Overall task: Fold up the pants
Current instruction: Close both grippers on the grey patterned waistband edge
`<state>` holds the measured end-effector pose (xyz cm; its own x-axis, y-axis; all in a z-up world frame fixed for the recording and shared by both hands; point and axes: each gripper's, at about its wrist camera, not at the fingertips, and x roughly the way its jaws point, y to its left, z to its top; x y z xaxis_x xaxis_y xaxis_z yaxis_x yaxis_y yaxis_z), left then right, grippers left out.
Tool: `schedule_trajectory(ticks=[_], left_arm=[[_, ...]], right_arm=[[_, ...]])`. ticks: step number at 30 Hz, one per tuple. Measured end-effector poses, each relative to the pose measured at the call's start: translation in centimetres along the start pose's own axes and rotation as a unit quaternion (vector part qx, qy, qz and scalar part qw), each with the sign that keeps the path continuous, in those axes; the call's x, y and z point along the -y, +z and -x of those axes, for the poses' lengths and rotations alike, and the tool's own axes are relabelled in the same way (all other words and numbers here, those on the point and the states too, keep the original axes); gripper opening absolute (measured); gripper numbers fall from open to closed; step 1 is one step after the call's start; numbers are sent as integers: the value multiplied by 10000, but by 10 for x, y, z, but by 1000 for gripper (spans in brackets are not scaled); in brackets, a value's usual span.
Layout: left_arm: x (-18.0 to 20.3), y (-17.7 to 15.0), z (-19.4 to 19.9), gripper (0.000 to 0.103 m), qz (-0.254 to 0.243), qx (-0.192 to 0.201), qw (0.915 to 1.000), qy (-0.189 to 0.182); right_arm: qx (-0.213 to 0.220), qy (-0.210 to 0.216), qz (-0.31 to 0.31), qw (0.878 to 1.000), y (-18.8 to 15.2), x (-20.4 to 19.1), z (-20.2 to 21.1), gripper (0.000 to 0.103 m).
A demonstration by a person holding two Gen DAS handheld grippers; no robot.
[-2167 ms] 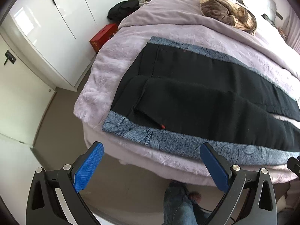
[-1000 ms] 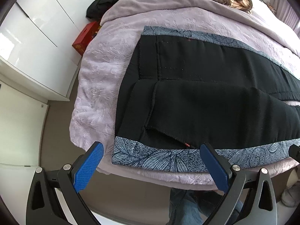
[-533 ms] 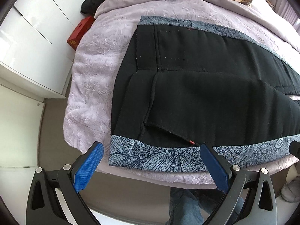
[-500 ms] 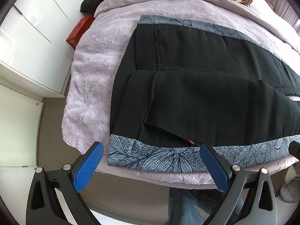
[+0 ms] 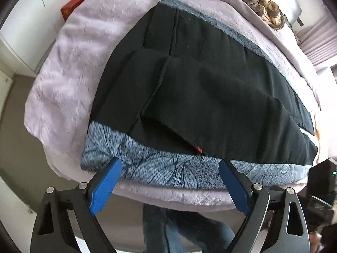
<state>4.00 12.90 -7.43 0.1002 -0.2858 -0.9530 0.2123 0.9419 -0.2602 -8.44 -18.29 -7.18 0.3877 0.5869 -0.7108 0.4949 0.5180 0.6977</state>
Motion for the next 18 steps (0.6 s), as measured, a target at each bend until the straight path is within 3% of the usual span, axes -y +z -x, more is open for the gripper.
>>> schedule_trajectory(ticks=[4,9,15,18], left_arm=[[-4,-9,1,95,22,-37,9999,-123],[-4,-16,-3,95,108,-200,9992,-340],[0,-7,-19,95,882,-334,9890,-1141],[1,4,-29,93,1239,-308,9854,-1128]], right_arm=[[41,-37,-271,9996,-6,27,-7,57],[462,489,-381,9970,9,28,-5,59],[864,914,-134,9920,27,-6,14,59],[841,903,-89,9923,29,-7,12,59]])
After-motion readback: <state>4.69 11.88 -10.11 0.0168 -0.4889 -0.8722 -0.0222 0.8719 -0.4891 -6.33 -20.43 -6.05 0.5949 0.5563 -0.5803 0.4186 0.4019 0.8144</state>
